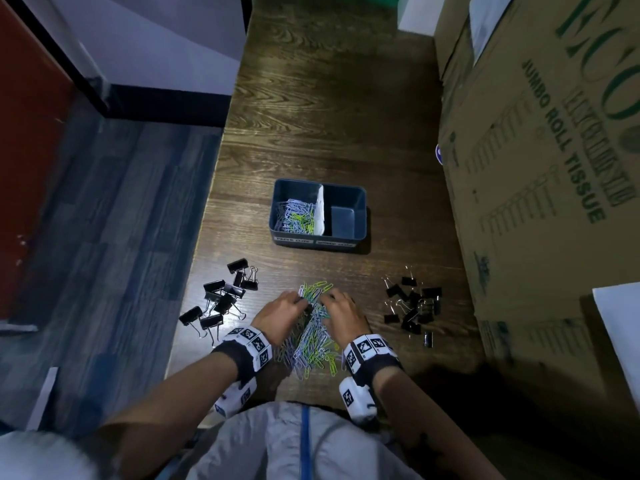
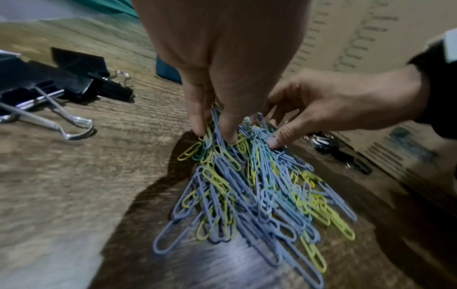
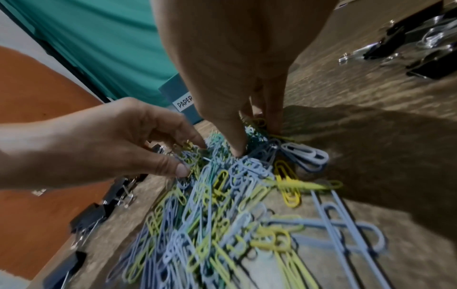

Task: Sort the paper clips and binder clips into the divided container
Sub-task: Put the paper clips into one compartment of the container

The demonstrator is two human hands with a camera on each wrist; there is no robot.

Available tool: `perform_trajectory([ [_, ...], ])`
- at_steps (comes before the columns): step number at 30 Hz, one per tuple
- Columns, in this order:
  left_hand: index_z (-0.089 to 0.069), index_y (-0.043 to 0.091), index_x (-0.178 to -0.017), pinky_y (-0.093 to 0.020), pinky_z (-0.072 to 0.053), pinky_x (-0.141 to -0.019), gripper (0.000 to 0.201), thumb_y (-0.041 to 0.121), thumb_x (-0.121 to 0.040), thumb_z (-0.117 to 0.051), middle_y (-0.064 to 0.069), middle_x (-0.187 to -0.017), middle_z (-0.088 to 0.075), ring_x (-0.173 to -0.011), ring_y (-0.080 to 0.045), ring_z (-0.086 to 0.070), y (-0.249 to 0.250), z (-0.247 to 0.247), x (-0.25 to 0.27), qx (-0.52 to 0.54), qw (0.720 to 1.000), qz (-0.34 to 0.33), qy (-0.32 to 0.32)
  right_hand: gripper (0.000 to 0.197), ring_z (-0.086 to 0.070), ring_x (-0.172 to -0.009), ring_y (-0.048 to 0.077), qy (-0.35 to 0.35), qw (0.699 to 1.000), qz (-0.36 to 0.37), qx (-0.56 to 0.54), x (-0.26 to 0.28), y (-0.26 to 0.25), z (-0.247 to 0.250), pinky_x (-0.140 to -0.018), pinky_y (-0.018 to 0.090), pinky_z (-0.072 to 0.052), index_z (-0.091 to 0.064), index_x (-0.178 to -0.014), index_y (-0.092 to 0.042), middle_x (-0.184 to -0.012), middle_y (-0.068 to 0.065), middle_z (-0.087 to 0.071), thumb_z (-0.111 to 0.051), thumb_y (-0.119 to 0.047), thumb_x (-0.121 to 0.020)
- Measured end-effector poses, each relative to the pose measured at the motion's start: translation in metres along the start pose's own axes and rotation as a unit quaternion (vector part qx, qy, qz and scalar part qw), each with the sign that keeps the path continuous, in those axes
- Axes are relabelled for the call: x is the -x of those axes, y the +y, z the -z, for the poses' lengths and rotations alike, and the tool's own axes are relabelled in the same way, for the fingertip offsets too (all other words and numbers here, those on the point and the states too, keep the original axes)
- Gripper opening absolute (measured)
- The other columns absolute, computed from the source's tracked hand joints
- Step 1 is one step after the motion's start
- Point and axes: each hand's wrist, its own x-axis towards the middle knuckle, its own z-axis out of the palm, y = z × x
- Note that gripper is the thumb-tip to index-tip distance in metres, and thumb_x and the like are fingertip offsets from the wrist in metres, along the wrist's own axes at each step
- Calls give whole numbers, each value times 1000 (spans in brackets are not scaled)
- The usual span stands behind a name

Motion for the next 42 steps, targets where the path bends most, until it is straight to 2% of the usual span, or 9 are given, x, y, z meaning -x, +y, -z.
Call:
perform_trajectory([
  [5, -62, 23, -123, -18, -47, -72, 42, -1, -89, -60, -2, -108, -62, -81, -15, -59, -2, 11, 3, 81, 996, 30, 23, 38, -66, -97, 24, 14, 999, -10, -42, -1, -1, 16, -82, 41, -58, -65, -114, -20, -115, 4, -66, -67, 5, -85],
  [10, -66, 26, -112, -20, -54, -65, 37, -1, -89, -59, 4, -92, -66, -72, -8, -63, -6, 19, 5, 124, 990, 66, 26, 40, -69, -80, 22, -5, 996, -36, -86, -5, 2, 25, -82, 40, -59, -70, -116, -20, -95, 10, -73, -60, 8, -89],
  [17, -69, 21, -98, -27, -55, -67, 18, 6, -89, -63, 3, -85, -68, -71, -12, -64, -9, 44, 6, 128, 987, 35, 86, 23, -70, -88, 27, 13, 996, -33, -87, -16, -4, 46, -83, 45, -59, -75, -103, -14, -100, 11, -74, -65, 1, -89],
  [23, -72, 11, -98, -8, -49, -69, 14, 3, -89, -65, 0, -88, -71, -69, -4, -61, -2, 88, 5, 159, 973, -15, 165, 19, -70, -89, 21, 16, 992, -46, -114, -13, -6, 74, -85, 41, -60, -75, -107, -15, -107, 10, -74, -69, -7, -91],
  [26, -71, 8, -103, 2, -42, -67, 17, 1, -89, -64, 3, -96, -69, -69, 8, -56, 2, 127, 0, 182, 960, -8, 214, 18, -71, -87, 20, 18, 991, -32, -130, -12, -5, 86, -89, 36, -58, -76, -105, -12, -104, 9, -75, -67, -5, -91],
  [28, -71, 9, -105, -1, -44, -65, 18, 3, -90, -64, 3, -95, -69, -69, 10, -56, 1, 153, -9, 187, 951, 3, 247, 18, -70, -93, 21, 19, 991, -28, -133, -14, -8, 97, -92, 34, -57, -77, -103, -14, -109, 10, -74, -67, -5, -91],
  [35, -70, 10, -109, -27, -56, -81, 22, 6, -87, -68, -6, -104, -72, -85, -14, -68, -16, 201, -63, 202, 934, 59, 289, 17, -61, -111, 23, 71, 990, -4, -122, -31, -29, 153, -105, 38, -47, -77, -105, -17, -114, 8, -70, -71, -11, -90],
  [39, -65, 7, -118, -30, -54, -88, 32, -1, -86, -66, -10, -109, -71, -92, -15, -68, -35, 171, -68, 211, 937, 88, 264, 18, -65, -109, 23, 115, 987, 24, -112, -51, -49, 183, -103, 38, -50, -79, -102, -17, -109, 8, -74, -72, -8, -89],
  [42, -70, 12, -106, -37, -59, -79, 27, -4, -88, -57, -7, -99, -74, -82, -19, -70, -40, 128, -54, 179, 940, 121, 266, 19, -67, -109, 26, 157, 980, 31, -117, -67, -61, 201, -101, 36, -51, -78, -105, -17, -110, 10, -74, -72, -10, -89],
])
